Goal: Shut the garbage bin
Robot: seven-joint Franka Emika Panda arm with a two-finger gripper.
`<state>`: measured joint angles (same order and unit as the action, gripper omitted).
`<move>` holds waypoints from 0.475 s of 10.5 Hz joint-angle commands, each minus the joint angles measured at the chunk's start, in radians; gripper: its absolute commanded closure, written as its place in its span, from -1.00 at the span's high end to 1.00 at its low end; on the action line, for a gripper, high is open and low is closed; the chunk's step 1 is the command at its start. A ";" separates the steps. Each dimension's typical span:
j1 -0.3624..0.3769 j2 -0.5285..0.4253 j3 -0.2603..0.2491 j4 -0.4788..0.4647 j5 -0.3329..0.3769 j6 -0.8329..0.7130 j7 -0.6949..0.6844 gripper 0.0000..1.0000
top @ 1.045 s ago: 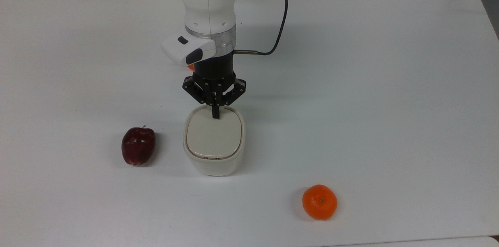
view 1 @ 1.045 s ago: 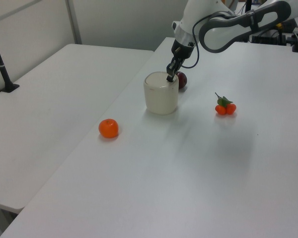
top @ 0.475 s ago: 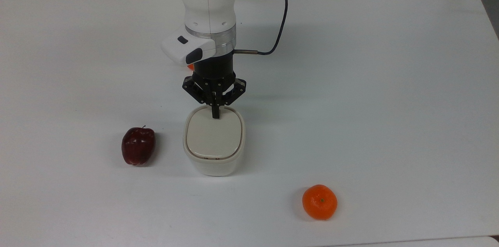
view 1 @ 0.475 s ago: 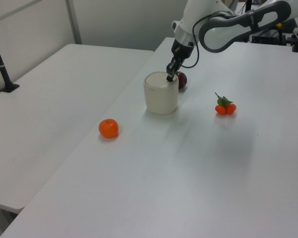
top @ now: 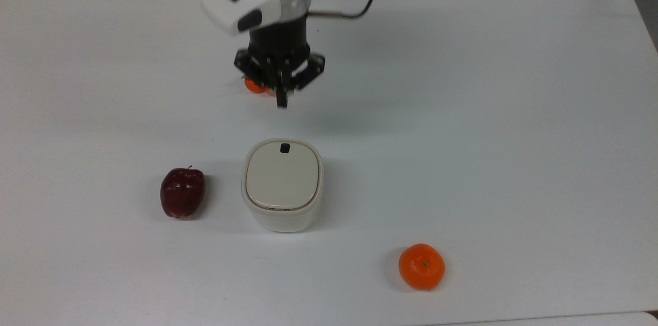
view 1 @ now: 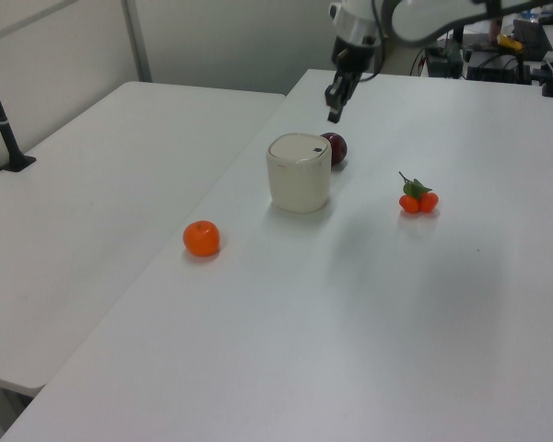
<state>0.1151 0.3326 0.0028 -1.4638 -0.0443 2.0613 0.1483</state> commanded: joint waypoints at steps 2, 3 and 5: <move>0.017 -0.182 0.002 -0.038 -0.014 -0.382 -0.057 -1.00; 0.015 -0.228 0.002 -0.052 -0.016 -0.430 -0.078 -1.00; 0.011 -0.294 0.002 -0.084 -0.016 -0.481 -0.098 -1.00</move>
<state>0.1240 0.1390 0.0062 -1.4689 -0.0455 1.6291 0.0878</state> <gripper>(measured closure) 0.991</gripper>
